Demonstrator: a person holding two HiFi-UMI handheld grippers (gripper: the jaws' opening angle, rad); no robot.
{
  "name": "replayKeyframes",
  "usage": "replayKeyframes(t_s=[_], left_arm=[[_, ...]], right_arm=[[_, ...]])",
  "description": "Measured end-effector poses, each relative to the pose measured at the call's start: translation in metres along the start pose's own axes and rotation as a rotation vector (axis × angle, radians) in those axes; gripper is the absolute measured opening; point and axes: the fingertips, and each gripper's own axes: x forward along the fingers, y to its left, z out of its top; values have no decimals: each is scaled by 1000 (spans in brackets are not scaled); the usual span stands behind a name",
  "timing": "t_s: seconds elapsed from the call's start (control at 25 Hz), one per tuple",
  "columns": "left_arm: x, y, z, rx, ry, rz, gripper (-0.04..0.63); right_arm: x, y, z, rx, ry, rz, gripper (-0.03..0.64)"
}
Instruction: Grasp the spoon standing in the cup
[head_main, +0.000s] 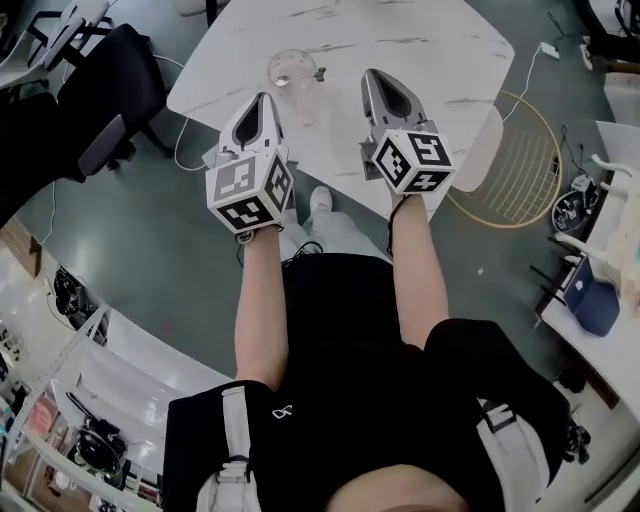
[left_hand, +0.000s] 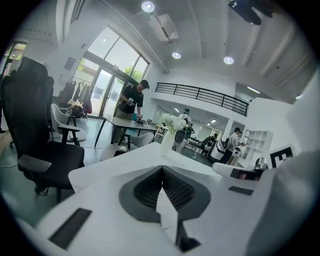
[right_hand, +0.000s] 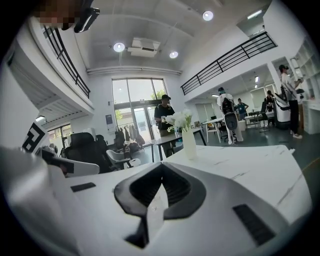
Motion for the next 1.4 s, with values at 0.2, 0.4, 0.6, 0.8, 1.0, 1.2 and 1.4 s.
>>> replayKeyframes(t_s=[0.2,0.4,0.6,0.8,1.0,1.2,1.4], left_arm=[[13,19,-13,-22,45,16,15],[24,30,-18,-44,64,14,15],[33,30,-27,-26,101,-12,15],[41,40,-35,-20,138,-18,15],[47,47,-38,-13,166,-23,15],[56,44,-33,-1,170,-49,15],[57,46,-27,16,170,-50,15]], right_arm=[[18,11,-20,1,39,21,44],[36,24,-43,1,87,44,75],[46,31,-62,26,121,47,107],[57,32,-76,65,137,29,140],[65,36,-89,97,148,8,141],[71,28,-91,131,140,-22,119],[76,25,-87,136,129,-29,57]])
